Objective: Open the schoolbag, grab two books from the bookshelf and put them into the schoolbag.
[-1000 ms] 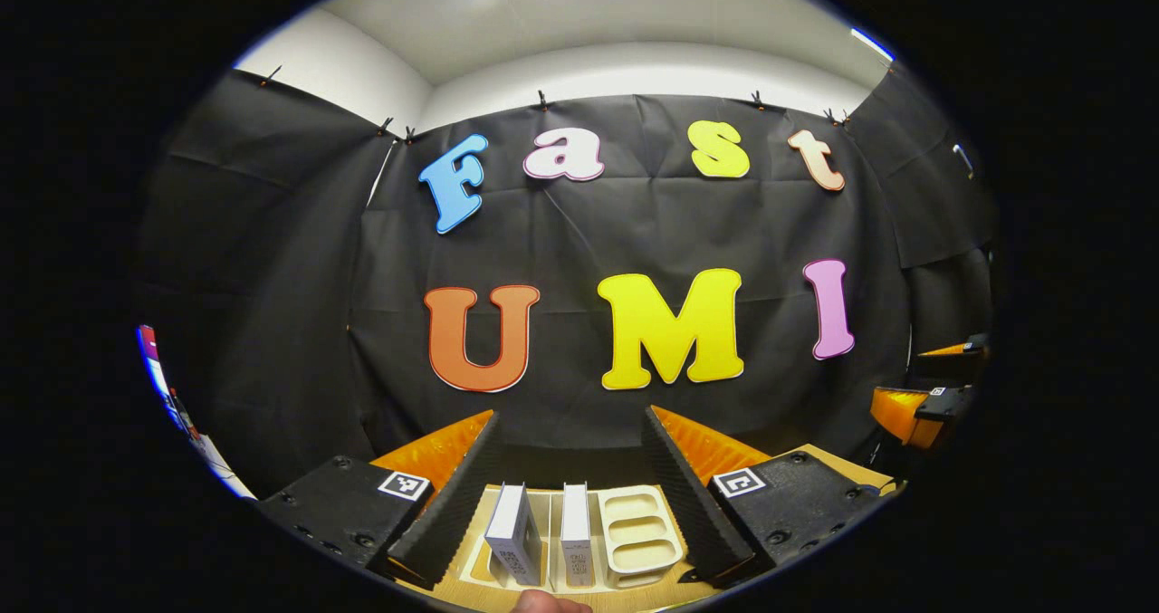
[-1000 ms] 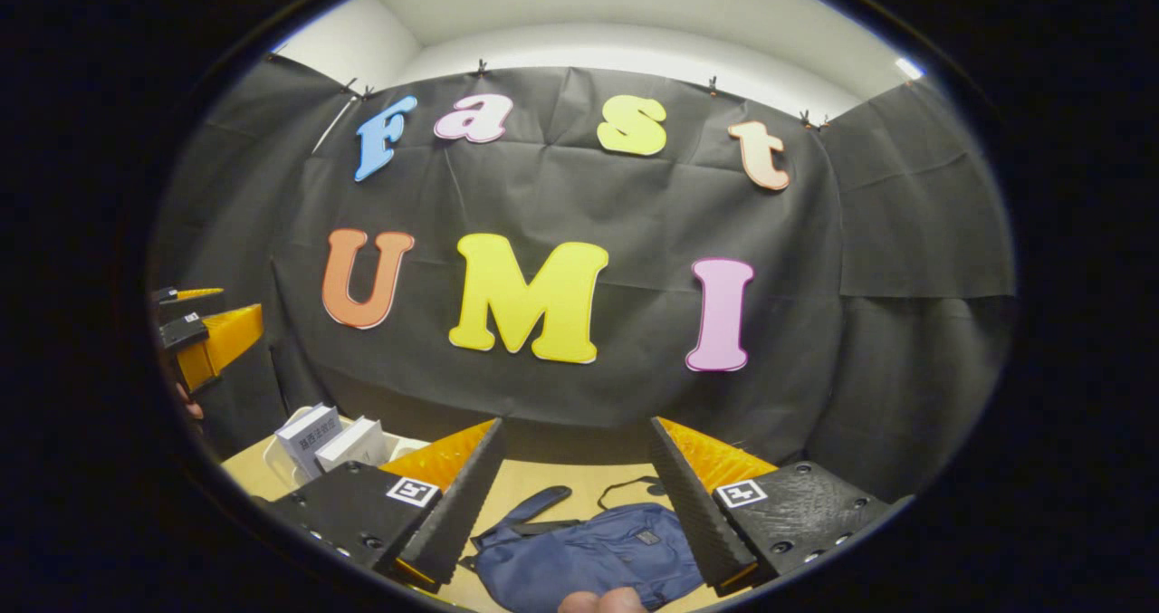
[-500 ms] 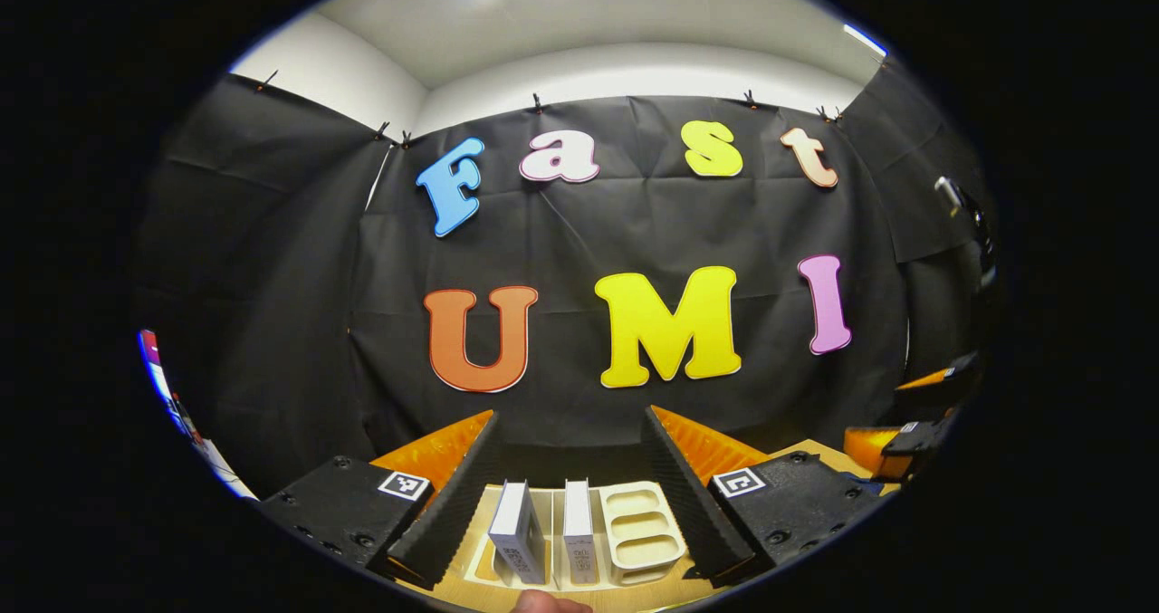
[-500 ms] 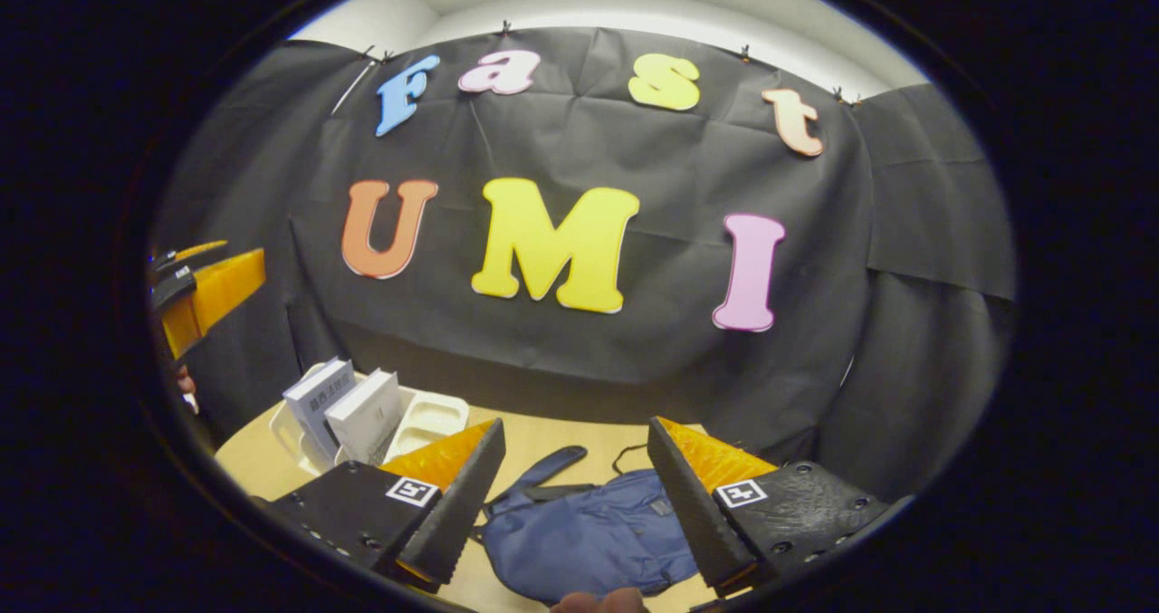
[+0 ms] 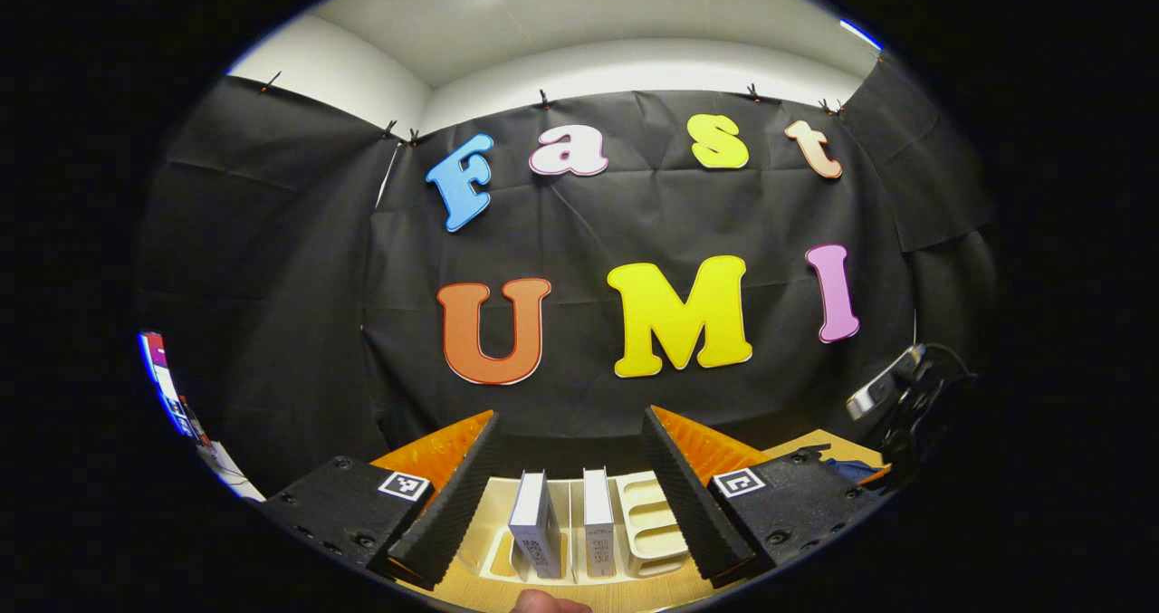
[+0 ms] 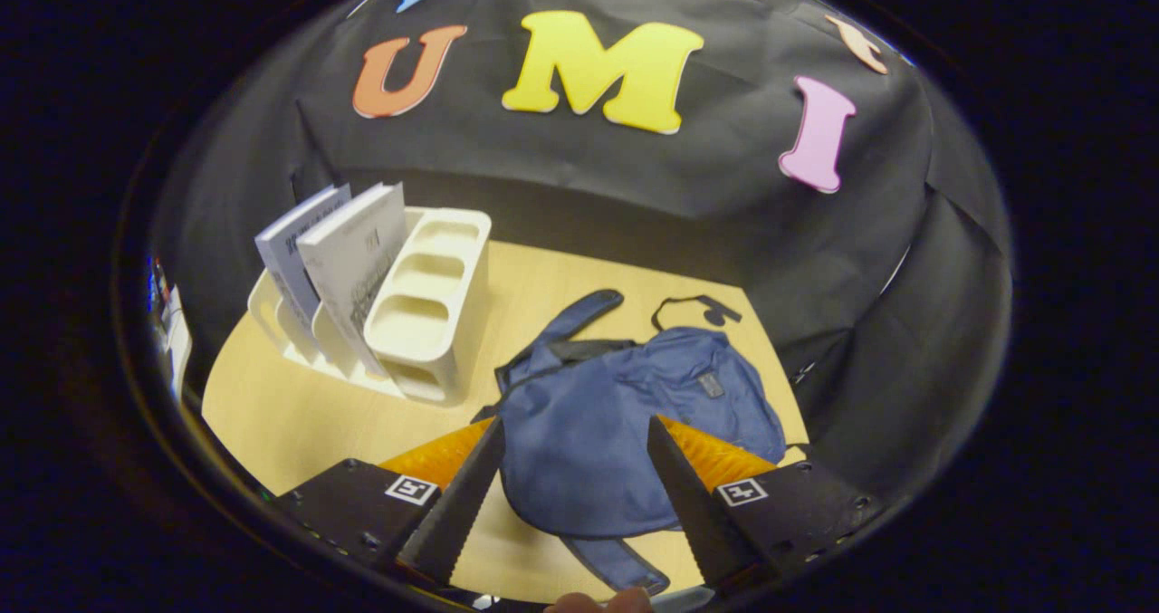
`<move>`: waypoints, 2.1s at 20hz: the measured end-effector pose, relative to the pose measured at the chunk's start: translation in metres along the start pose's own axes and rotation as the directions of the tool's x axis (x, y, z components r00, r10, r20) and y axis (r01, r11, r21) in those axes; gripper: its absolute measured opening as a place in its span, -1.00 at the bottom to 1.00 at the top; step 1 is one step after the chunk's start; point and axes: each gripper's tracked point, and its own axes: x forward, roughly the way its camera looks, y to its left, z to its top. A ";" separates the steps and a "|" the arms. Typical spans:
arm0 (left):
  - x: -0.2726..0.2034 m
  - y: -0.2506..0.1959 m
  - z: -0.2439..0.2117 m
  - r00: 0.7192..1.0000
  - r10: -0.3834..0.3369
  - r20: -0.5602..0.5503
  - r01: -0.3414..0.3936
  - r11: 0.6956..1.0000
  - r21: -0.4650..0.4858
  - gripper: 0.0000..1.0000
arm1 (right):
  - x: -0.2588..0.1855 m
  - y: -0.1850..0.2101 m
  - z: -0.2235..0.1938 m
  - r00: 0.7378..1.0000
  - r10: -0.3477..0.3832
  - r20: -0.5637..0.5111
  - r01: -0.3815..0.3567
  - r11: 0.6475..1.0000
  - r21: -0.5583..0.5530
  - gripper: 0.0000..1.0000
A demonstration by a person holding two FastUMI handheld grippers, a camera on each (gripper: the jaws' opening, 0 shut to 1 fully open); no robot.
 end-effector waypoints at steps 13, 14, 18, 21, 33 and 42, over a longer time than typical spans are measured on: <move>-0.002 0.026 -0.031 0.996 0.035 -0.083 -0.039 0.998 -0.042 0.95 | 0.079 0.040 -0.088 0.905 -0.036 -0.424 -0.021 0.991 -0.130 0.96; -0.002 0.027 -0.032 0.995 0.039 -0.089 -0.042 0.998 -0.041 0.95 | 0.084 0.038 -0.090 0.898 -0.055 -0.436 -0.007 0.990 -0.139 0.92; 0.002 0.036 -0.039 0.993 0.054 -0.103 -0.058 0.998 -0.033 0.95 | 0.102 0.032 -0.099 0.886 -0.127 -0.445 0.060 0.985 -0.163 0.92; 0.006 0.038 -0.042 0.992 0.055 -0.115 -0.059 0.998 -0.033 0.95 | 0.105 0.034 -0.107 0.875 -0.141 -0.464 0.065 0.982 -0.176 0.92; 0.015 0.035 -0.051 0.990 0.031 -0.136 -0.038 0.998 -0.047 0.95 | 0.100 0.008 -0.116 0.890 -0.294 -0.349 0.171 0.924 -0.342 0.92; 0.018 0.024 -0.054 0.990 0.006 -0.139 -0.014 0.998 -0.059 0.95 | 0.089 -0.034 -0.092 0.903 -0.408 -0.132 0.333 0.861 -0.384 0.86</move>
